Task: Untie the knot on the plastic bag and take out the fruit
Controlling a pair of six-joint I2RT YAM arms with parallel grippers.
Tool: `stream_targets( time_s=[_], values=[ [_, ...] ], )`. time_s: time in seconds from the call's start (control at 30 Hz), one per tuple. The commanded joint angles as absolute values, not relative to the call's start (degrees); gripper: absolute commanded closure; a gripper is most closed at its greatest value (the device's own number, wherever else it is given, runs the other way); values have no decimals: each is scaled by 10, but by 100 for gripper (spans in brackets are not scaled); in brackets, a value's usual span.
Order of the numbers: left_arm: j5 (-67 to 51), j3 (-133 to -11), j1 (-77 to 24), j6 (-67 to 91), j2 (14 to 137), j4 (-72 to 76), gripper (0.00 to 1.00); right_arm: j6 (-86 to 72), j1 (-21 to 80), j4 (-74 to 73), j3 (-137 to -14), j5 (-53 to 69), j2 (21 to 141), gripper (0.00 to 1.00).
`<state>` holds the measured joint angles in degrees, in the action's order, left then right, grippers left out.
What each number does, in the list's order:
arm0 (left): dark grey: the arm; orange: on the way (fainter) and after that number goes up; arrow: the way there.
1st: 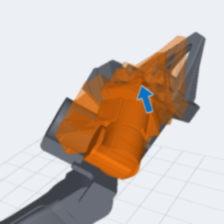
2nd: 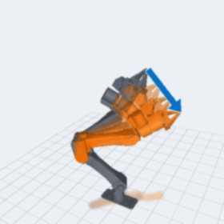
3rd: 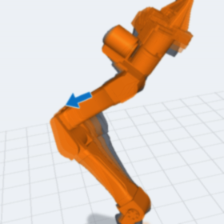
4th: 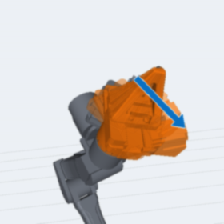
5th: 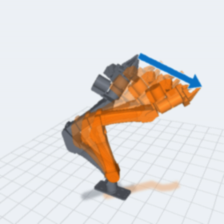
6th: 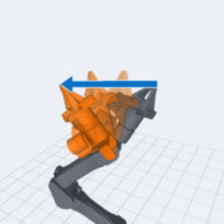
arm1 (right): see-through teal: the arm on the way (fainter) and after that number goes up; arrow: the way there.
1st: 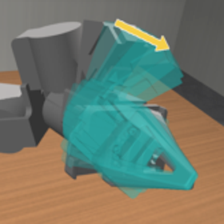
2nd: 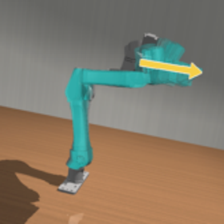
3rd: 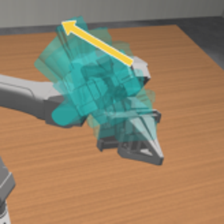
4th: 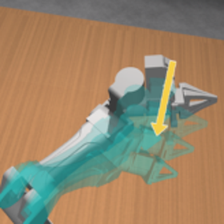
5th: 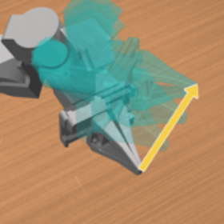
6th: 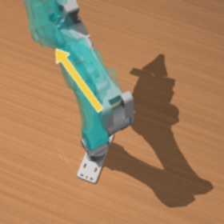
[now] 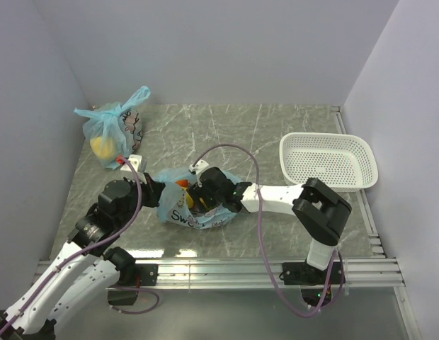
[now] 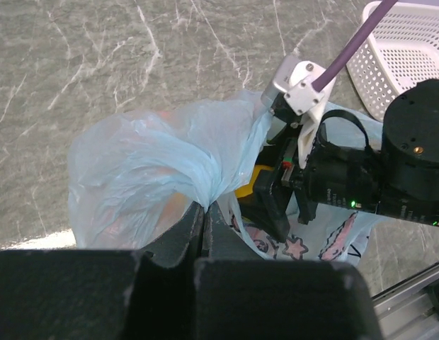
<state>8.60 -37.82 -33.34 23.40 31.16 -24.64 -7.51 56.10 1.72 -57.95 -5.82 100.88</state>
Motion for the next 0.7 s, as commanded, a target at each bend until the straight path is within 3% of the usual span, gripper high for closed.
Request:
stream_targets(
  time_s=[0.0, 0.07, 0.23, 0.37, 0.43, 0.5, 0.53, 0.6, 0.67],
  values=[
    [75, -377, -329, 227, 316, -228, 99, -63, 575, -47, -568, -65, 1038, 21],
    [74, -377, -327, 225, 318, -227, 99, -60, 578, -60, -563, -52, 1026, 15],
    [69, -377, -323, 224, 324, -226, 100, -35, 587, -78, -545, -34, 972, 11],
    [69, -376, -321, 223, 325, -225, 100, -5, 587, -102, -539, -29, 949, 11],
    [67, -377, -319, 222, 325, -225, 100, -5, 587, -102, -537, -46, 956, 18],
    [66, -377, -318, 221, 326, -224, 99, -5, 587, -96, -536, -52, 963, 28],
    [66, -377, -317, 221, 326, -225, 99, -5, 588, -94, -536, -52, 968, 46],
    [66, -376, -316, 222, 326, -225, 99, -5, 588, -95, -541, -37, 962, 72],
    [67, -375, -317, 223, 326, -225, 100, -7, 589, -91, -541, -28, 944, 86]
  ],
)
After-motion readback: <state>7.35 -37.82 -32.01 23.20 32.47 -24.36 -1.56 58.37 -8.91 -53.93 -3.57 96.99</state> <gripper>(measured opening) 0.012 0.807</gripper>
